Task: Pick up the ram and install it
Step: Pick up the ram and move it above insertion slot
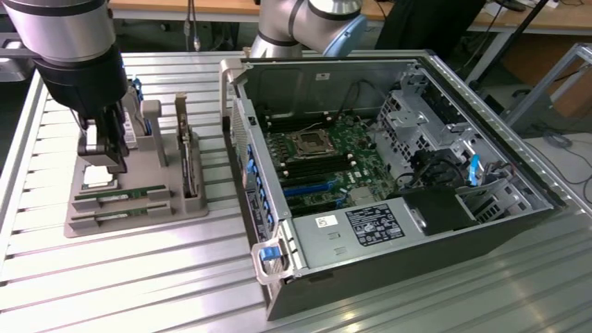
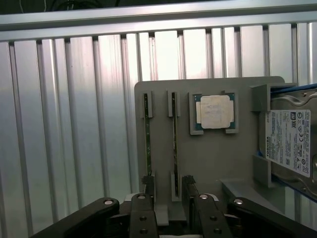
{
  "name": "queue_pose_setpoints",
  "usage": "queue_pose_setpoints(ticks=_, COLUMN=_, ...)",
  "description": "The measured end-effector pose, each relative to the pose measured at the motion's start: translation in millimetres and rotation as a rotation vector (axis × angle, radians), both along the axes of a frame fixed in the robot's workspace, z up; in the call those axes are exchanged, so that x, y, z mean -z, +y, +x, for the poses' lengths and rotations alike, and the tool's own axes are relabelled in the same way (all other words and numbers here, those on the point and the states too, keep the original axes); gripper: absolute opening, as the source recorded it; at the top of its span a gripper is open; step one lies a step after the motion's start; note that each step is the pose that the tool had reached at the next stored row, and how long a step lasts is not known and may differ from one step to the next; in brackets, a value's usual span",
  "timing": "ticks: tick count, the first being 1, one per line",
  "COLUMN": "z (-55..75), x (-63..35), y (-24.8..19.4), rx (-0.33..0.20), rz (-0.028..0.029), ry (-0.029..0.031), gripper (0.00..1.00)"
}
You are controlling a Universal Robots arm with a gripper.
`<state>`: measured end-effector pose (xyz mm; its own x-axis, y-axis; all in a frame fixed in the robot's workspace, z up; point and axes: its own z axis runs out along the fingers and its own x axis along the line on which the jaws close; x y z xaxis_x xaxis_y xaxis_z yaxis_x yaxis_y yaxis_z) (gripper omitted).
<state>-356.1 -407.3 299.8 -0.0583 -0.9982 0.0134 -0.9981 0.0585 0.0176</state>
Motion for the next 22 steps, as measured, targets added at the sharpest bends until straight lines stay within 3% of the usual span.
queue_pose_setpoints(ticks=22, z=0.0, x=9.9, y=0.0, rx=-0.016, rz=-0.0008, ry=0.0000, gripper=0.36)
